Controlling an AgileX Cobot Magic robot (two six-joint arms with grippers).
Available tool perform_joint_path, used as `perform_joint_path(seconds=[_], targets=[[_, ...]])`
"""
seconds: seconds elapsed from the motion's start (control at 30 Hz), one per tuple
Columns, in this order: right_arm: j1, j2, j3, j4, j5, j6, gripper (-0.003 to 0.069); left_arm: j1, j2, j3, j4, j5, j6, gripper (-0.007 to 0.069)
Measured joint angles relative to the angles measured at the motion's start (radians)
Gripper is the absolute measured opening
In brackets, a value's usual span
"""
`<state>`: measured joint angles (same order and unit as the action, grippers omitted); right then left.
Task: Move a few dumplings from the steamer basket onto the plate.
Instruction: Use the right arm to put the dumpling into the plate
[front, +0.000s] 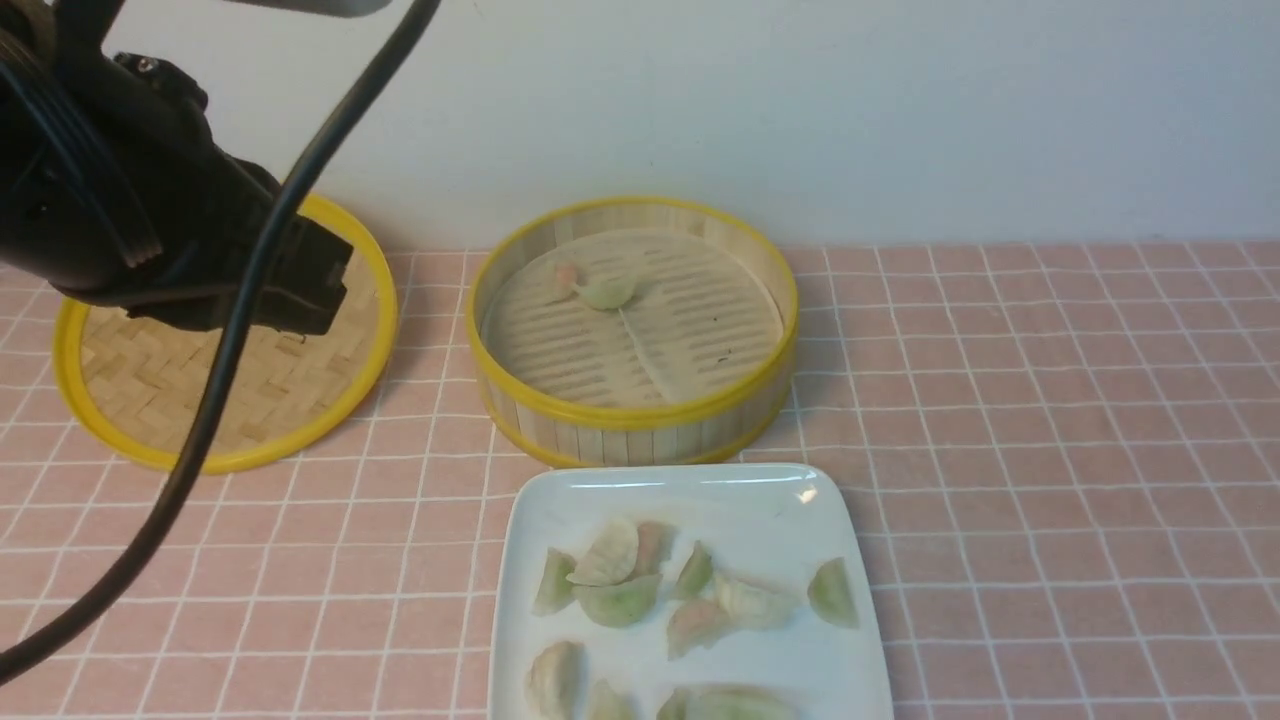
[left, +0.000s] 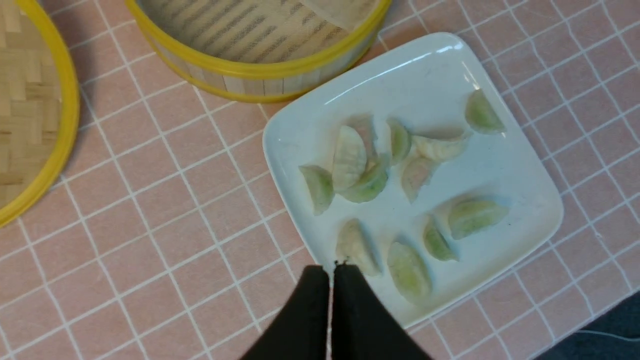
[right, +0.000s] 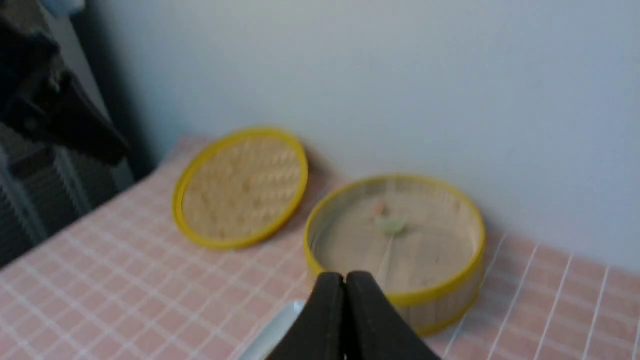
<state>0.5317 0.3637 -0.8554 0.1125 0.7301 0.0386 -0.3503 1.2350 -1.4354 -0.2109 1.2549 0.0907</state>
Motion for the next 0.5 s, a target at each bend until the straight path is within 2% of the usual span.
perform_joint_path(seconds=[0.1,0.23,0.37,0.5], targets=[[0.0,-0.209,0.17,-0.067,-0.111,0.08,-0.0014,0.0,0.0,0.0,-0.014,0.0,0.02,-0.0006],[0.0,-0.345,0.298,-0.152,-0.168,0.208,-0.0014,0.0,0.0,0.0,-0.019,-0.001,0.026,-0.0006],[0.0,-0.379,0.36,-0.223,-0.237,0.291,-0.0014,0.001,-0.013,0.0,-0.025,-0.004,0.03,-0.0006],[0.0,-0.38,0.363,-0.238,-0.257,0.308,-0.0014,0.001,-0.115,0.031,-0.031,-0.017,0.052,-0.0006]])
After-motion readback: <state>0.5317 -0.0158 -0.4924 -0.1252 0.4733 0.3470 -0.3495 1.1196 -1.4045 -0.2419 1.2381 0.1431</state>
